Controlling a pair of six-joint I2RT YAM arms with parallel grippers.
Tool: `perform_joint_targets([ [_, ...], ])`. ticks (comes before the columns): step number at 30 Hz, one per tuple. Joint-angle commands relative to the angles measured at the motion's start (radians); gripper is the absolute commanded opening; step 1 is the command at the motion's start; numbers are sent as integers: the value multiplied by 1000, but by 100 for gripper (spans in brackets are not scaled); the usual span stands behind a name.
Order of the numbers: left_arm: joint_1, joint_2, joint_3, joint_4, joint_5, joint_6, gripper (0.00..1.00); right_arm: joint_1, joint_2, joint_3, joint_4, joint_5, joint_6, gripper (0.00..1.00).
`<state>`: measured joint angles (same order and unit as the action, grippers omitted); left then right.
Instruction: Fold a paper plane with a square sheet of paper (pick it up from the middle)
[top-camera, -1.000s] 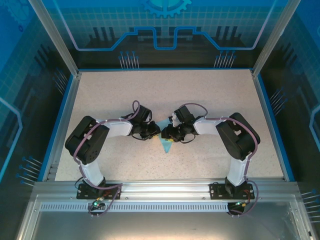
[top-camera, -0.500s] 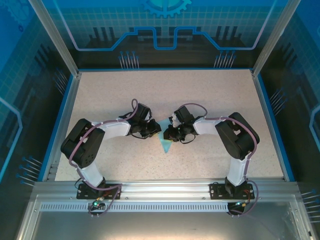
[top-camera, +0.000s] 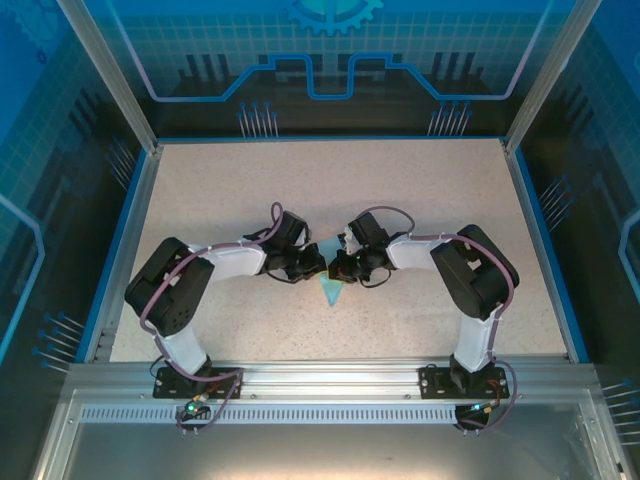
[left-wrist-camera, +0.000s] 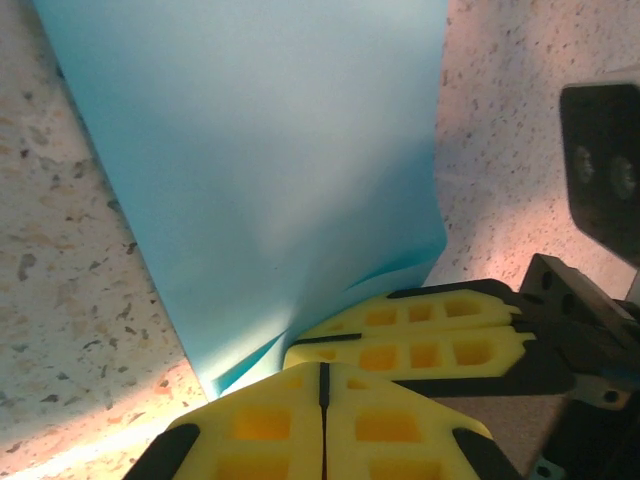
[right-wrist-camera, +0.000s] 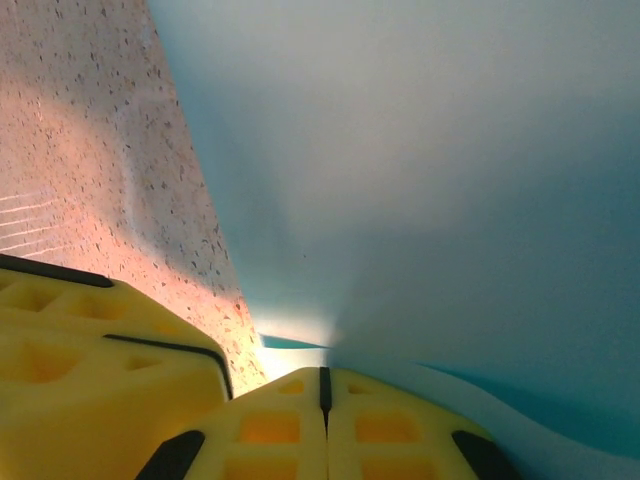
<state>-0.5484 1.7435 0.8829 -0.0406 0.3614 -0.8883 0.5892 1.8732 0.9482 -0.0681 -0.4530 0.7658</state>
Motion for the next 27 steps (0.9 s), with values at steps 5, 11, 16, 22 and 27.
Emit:
perform_joint_targets([
  [5, -26, 43, -23, -58, 4, 3, 5, 5, 12, -19, -31, 23, -15, 5],
  [11, -29, 60, -31, -58, -7, -1, 3, 1, -22, -29, -11, 6, -17, 5],
  [16, -33, 73, -41, -59, -15, -8, 3, 0, -81, -45, 18, -38, -28, 6],
  [22, -37, 71, -48, -61, -24, -14, 3, 29, -137, -63, -20, -62, -60, 8],
  [27, -36, 71, -47, -63, -33, -15, 3, 47, -137, -103, -27, -62, -56, 8],
])
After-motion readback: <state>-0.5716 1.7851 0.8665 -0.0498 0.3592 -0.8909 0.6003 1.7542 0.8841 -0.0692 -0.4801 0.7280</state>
